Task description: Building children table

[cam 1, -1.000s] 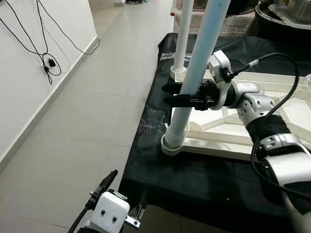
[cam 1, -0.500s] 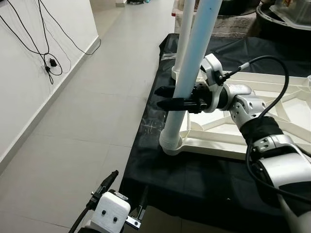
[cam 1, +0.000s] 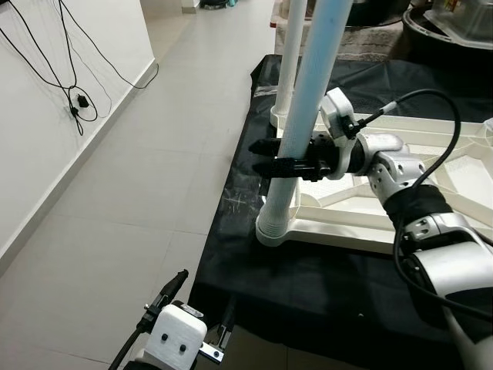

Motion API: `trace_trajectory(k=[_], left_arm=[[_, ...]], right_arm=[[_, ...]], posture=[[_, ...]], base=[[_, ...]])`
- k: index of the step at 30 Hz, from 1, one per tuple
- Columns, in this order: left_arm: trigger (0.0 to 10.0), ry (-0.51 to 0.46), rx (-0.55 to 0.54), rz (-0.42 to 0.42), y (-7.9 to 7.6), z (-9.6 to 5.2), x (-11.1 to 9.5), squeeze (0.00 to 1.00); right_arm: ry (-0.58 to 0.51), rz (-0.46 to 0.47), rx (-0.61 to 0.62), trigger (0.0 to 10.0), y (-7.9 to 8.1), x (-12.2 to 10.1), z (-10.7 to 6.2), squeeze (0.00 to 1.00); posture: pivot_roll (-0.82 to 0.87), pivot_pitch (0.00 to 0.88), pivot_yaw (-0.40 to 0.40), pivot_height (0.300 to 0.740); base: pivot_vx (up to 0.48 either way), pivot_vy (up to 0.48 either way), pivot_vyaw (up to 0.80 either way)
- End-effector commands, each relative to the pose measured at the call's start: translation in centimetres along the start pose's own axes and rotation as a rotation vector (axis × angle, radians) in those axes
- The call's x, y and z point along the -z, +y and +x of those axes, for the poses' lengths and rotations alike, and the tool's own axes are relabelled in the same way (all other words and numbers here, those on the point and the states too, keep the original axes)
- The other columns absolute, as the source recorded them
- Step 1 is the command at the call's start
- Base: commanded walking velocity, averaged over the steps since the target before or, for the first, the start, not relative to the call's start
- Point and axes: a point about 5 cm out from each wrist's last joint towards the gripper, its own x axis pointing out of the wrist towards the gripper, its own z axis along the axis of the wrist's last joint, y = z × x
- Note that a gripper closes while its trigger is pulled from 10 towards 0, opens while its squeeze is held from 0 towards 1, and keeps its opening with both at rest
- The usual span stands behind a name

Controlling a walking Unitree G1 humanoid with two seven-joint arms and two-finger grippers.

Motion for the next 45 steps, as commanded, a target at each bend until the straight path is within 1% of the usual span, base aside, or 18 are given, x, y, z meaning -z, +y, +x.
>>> trace_trajectory(k=[1,7,10,12,14,17,18,20,26,28,33,35,36,40,42,43,44,45], left_arm=[[10.0,0.017,0.002,0.006,0.0,-0.1,0.3,0.00],[10.0,0.018,0.001,0.007,-0.1,-0.1,0.4,0.00],[10.0,0.019,0.002,0.006,-0.1,-0.2,0.4,0.00],[10.0,0.019,0.002,0.006,-0.1,-0.2,0.4,0.00],[10.0,0.019,0.002,0.006,-0.1,-0.2,0.4,0.00],[10.0,0.020,0.002,0.007,-0.1,-0.2,0.4,0.00],[10.0,0.020,0.001,0.008,-0.1,-0.2,0.5,0.00],[10.0,0.020,0.001,0.008,-0.1,-0.2,0.5,0.00],[10.0,0.023,0.003,0.007,-0.1,-0.2,0.5,0.00],[10.0,0.023,0.007,0.005,-0.1,-0.2,0.6,0.00],[10.0,0.022,0.007,0.005,-0.1,-0.2,0.6,0.00],[10.0,0.022,0.007,0.005,-0.1,-0.2,0.6,0.00],[10.0,0.022,0.004,0.005,-0.1,-0.1,0.6,0.00],[10.0,0.022,0.004,0.005,-0.1,-0.1,0.6,0.00],[10.0,0.024,0.003,0.005,0.0,0.0,0.7,0.00],[10.0,0.024,0.003,0.005,0.0,0.0,0.7,0.00],[10.0,0.024,0.003,0.006,0.1,0.0,0.7,0.00],[10.0,0.024,0.003,0.006,0.1,0.0,0.7,0.00]], right_arm=[[0.046,-0.005,-0.004,10.0,0.1,0.3,-0.2,0.00],[0.077,0.005,-0.034,10.0,0.4,0.9,0.1,0.00],[0.122,0.005,-0.080,10.0,0.8,2.0,1.1,0.00],[0.126,0.004,-0.085,10.0,0.9,2.1,1.3,0.00],[0.126,0.004,-0.085,10.0,0.9,2.1,1.3,0.00],[0.113,0.007,-0.079,10.0,0.5,2.5,2.2,0.00],[0.112,0.018,-0.050,10.0,0.3,2.9,2.5,0.00],[0.112,0.018,-0.050,10.0,0.3,2.9,2.5,0.00],[0.120,0.045,0.026,10.0,0.2,3.8,2.6,0.00],[0.141,0.060,0.085,10.0,0.1,4.4,2.5,0.00],[0.109,0.065,0.156,10.0,0.0,4.9,2.5,0.00],[0.109,0.065,0.156,10.0,0.0,4.9,2.5,0.00],[0.103,0.073,0.217,10.0,-0.2,5.4,2.7,0.00],[0.101,0.079,0.245,10.0,-0.2,5.6,2.7,0.00],[0.078,0.105,0.383,10.0,-0.5,6.2,2.5,0.00],[0.078,0.105,0.383,10.0,-0.5,6.2,2.5,0.00],[0.074,0.111,0.456,10.0,-0.6,6.4,2.3,0.00],[0.074,0.111,0.456,10.0,-0.6,6.4,2.3,0.00]], posture=[[0.15,0.178,-0.015,0.740],[0.15,0.178,-0.015,0.740],[0.15,0.175,-0.014,0.740],[0.15,0.175,-0.014,0.740],[0.15,0.175,-0.014,0.740],[0.16,0.168,-0.016,0.740],[0.16,0.167,-0.018,0.740],[0.16,0.167,-0.018,0.740],[0.15,0.156,-0.010,0.740],[0.15,0.156,-0.010,0.740],[0.15,0.151,-0.012,0.740],[0.15,0.151,-0.012,0.740],[0.15,0.150,-0.015,0.740],[0.15,0.150,-0.015,0.740],[0.14,0.152,-0.011,0.740],[0.14,0.152,-0.011,0.740],[0.14,0.153,-0.010,0.740],[0.14,0.153,-0.010,0.740]], base=[[0.000,0.000,0.00],[0.000,0.000,0.00],[0.000,0.000,0.00],[0.000,0.000,0.00],[0.000,0.000,0.00],[0.000,0.000,0.00],[0.000,0.000,0.00],[0.000,0.000,0.00],[0.000,0.000,0.00],[0.000,0.000,0.00],[0.000,0.000,0.00],[0.000,0.000,0.00],[0.000,0.000,0.00],[0.000,0.000,0.00],[0.000,0.000,0.00],[0.000,0.000,0.00],[0.000,0.000,0.00],[0.000,0.000,0.00]])
